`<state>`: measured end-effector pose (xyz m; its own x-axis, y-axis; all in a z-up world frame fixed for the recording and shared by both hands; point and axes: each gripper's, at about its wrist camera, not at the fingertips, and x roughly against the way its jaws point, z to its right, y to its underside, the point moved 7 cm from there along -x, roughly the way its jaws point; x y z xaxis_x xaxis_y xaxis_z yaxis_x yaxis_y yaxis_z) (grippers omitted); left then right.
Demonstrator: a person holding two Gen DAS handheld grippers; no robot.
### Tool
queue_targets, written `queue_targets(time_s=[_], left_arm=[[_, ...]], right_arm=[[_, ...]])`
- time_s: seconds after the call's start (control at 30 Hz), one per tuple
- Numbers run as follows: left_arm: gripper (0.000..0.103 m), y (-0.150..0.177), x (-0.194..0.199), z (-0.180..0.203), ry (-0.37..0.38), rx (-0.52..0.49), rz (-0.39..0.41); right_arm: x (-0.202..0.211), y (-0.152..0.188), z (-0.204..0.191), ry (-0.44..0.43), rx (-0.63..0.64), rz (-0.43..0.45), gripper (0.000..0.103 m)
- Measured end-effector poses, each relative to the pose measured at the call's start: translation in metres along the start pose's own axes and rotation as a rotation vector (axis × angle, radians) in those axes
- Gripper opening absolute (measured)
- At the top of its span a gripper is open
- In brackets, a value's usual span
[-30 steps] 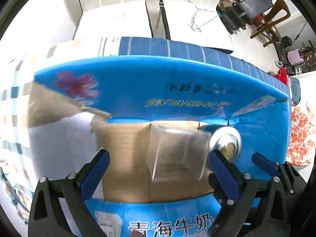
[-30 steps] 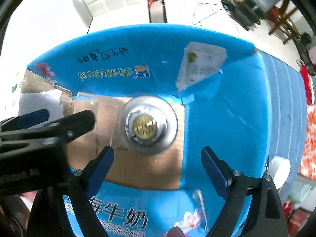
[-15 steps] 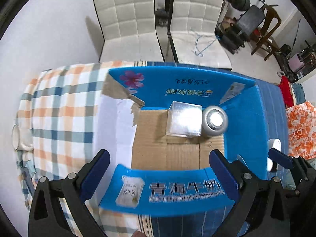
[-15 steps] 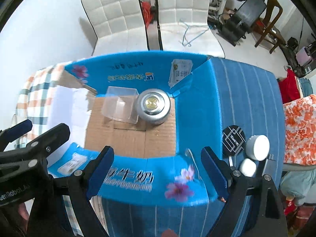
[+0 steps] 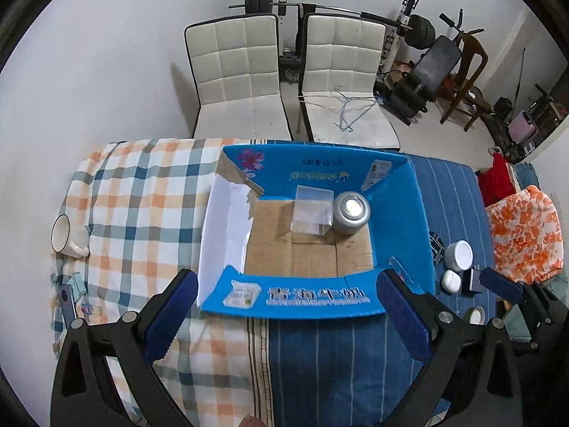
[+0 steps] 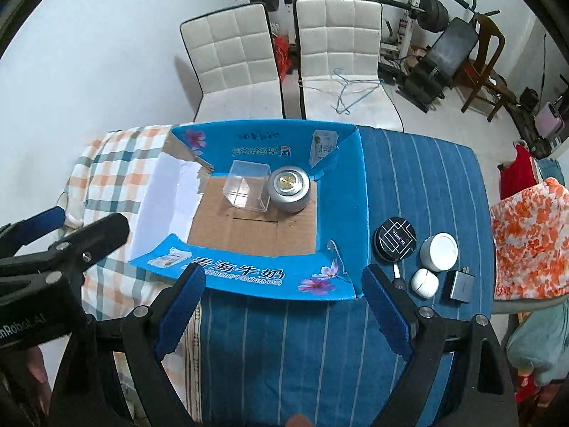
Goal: Organize rigid objects
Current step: 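Move both tools back to the remaining items on the table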
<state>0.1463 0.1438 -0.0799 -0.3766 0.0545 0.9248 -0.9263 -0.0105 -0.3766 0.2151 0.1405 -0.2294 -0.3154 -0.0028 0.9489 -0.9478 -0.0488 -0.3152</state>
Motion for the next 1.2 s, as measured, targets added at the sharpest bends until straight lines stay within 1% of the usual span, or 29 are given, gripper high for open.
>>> queue_targets(time_s=[0.1,0.17,0.23,0.3,0.43,0.53,0.6,0.7,0.8,0.87,0.93,1.0,1.1,1.2], left_arm=[[0.103,0.004,0.008,0.007,-0.002,-0.002,0.013],[0.103,0.004,0.012,0.016,0.005,0.002,0.020],[0.103,0.005,0.013,0.027,0.017,-0.004,0.022],[0.103,0.006,0.011,0.047,0.037,-0.017,0.014],[0.103,0.012,-0.009,0.107,0.088,-0.080,-0.036],[0.103,0.020,-0.032,0.165,0.155,-0.139,-0.082],[0.103,0.021,-0.053,0.206,0.172,-0.192,-0.111],[0.103,0.015,-0.086,0.249,0.153,-0.246,-0.140],[0.103,0.004,-0.119,0.288,0.109,-0.309,-0.151],[0.103,-0.004,-0.148,0.310,0.070,-0.355,-0.180],[0.103,-0.005,-0.174,0.319,0.055,-0.376,-0.226],[0.103,-0.003,-0.199,0.325,0.023,-0.388,-0.276],[0.103,0.003,-0.230,0.327,-0.018,-0.399,-0.345],[0.103,0.014,-0.258,0.318,-0.060,-0.396,-0.413]], right_arm=[[0.013,0.004,0.007,-0.022,-0.013,0.010,0.092],[0.017,0.007,0.019,-0.025,-0.030,0.013,0.092],[0.019,0.010,0.039,-0.015,-0.059,0.011,0.092],[0.019,0.016,0.070,0.004,-0.106,0.004,0.092],[0.012,0.040,0.161,0.098,-0.239,-0.023,0.092],[-0.005,0.062,0.226,0.153,-0.335,-0.069,0.092],[-0.026,0.077,0.270,0.188,-0.397,-0.114,0.092],[-0.063,0.090,0.315,0.193,-0.464,-0.175,0.092],[-0.099,0.100,0.341,0.187,-0.506,-0.227,0.092],[-0.124,0.105,0.353,0.198,-0.513,-0.263,0.092],[-0.146,0.110,0.362,0.199,-0.519,-0.301,0.091],[-0.165,0.115,0.367,0.186,-0.526,-0.339,0.090],[-0.180,0.117,0.372,0.167,-0.535,-0.361,0.090],[-0.189,0.117,0.371,0.160,-0.528,-0.374,0.090]])
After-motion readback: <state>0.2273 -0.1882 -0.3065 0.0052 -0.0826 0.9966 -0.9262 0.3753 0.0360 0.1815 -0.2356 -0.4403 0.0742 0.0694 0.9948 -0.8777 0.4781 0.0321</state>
